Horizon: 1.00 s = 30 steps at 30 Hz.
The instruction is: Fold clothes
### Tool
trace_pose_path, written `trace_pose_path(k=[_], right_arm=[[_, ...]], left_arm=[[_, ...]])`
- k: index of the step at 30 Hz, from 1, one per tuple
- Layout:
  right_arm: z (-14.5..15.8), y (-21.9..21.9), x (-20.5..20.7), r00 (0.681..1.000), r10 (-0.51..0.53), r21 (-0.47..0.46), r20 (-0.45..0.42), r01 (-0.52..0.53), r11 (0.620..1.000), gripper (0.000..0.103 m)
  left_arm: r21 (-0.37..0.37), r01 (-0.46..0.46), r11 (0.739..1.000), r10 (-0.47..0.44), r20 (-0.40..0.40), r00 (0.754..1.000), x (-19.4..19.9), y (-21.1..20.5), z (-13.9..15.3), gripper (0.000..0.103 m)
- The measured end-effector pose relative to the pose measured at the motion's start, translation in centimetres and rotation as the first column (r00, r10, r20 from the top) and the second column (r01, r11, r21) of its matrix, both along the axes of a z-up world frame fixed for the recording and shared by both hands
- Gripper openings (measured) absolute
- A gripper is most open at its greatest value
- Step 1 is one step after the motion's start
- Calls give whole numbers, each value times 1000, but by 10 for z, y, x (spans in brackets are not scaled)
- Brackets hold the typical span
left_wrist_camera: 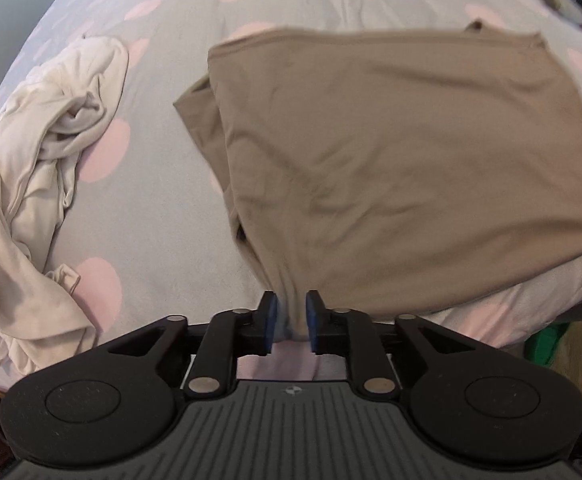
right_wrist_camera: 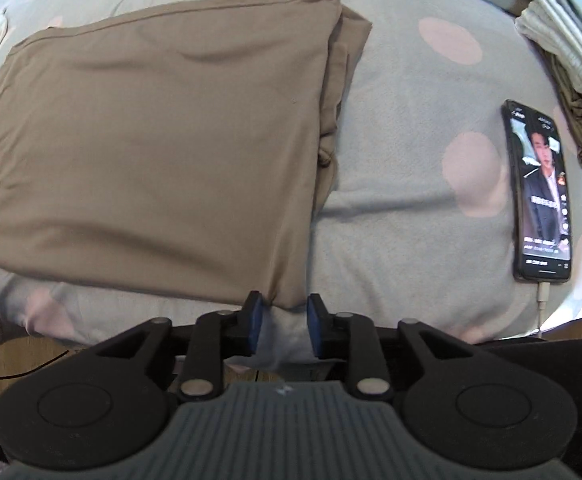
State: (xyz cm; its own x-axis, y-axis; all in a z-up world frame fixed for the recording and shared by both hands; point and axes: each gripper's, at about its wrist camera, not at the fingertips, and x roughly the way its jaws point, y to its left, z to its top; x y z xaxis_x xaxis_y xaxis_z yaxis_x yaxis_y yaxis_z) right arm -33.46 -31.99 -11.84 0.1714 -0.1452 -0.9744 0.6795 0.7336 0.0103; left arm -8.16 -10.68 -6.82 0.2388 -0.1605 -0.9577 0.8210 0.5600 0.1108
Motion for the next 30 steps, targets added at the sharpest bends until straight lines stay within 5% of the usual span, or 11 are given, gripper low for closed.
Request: trace_pose_path(k=[9, 17, 30], right_arm=[[42, -28, 2, 994, 15, -31, 108, -12, 999, 59], [51, -93, 26, 984, -77, 44, 160, 71, 997, 60], [27, -170, 69, 968, -127, 112, 215, 105, 988, 60]], left_arm=[[-161, -28, 987, 26, -13, 1000, 21, -14, 46, 31], [-204, -56, 977, 62, 24, 998, 58, -37, 49, 31], [-197, -120, 973, 113, -46, 992, 103, -58, 11, 31]])
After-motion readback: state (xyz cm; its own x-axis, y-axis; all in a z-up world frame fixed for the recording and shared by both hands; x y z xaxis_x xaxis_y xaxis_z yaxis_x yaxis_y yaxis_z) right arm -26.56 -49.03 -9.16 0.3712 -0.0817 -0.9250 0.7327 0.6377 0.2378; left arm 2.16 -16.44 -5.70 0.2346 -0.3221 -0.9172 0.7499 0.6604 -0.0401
